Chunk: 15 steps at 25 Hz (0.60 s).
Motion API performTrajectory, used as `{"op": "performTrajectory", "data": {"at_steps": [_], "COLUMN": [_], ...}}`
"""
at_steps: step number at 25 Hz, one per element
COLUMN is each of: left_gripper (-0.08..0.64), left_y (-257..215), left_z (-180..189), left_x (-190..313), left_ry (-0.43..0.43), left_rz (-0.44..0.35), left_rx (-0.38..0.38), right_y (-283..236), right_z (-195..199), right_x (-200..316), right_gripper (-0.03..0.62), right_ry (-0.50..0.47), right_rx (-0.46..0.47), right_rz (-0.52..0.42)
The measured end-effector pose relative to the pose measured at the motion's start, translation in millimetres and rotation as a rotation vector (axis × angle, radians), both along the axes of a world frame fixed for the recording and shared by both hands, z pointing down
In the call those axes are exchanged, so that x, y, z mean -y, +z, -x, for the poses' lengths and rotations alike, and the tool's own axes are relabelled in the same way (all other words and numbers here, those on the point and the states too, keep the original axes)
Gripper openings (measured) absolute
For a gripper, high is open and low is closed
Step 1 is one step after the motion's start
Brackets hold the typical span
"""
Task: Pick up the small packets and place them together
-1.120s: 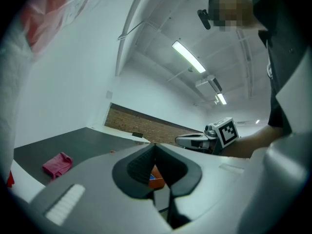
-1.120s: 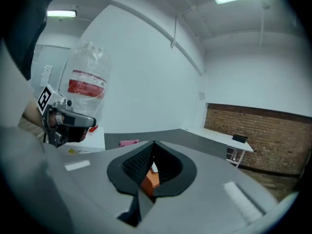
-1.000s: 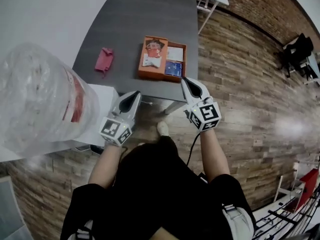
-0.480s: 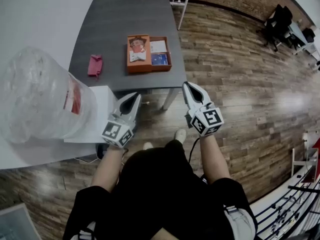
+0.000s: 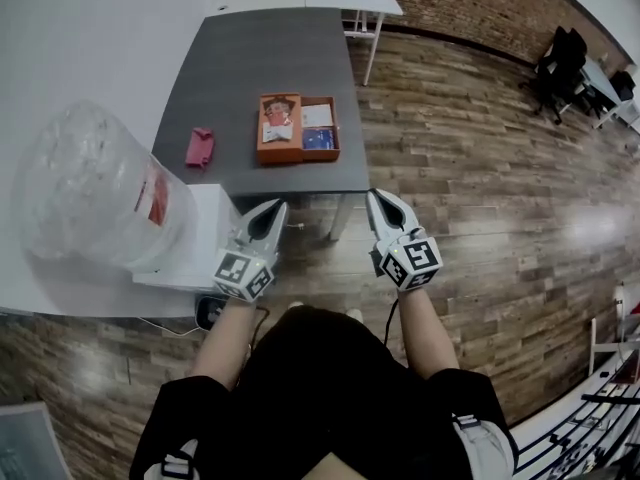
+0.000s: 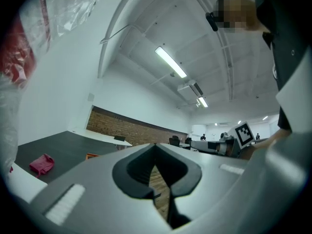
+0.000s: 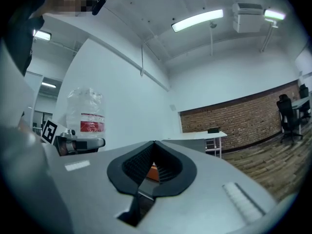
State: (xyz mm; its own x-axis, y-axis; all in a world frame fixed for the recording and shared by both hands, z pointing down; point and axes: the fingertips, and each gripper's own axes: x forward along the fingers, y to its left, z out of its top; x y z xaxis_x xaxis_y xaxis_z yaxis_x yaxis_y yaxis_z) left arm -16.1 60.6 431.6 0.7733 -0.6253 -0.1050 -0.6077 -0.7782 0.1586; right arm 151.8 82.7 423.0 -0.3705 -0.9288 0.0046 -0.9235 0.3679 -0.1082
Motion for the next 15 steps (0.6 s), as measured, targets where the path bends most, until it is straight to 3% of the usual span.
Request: {"op": "performTrajectory", "data": {"at_steps": [9,15], "left_gripper": [0.0,0.0], "left_y": [-0.7,2.0], "left_z": [-4.9,-10.9], "left_x": [-7.2,-10.5], "left_ry": [-0.053,-0.045], "left_rz": [0.023,0.023], "left_rx": [-0.028,-0.017], "right_y": [2.1,5.0], "right_z": [-4.2,-9.5], "right_x": [-3.3,-3.3], "right_gripper": [0.002,0.002], "right_ry": [-0.054,-0.055], "right_rx": [-0.01,-0.015], "right_rz": [0.02,0.029]}}
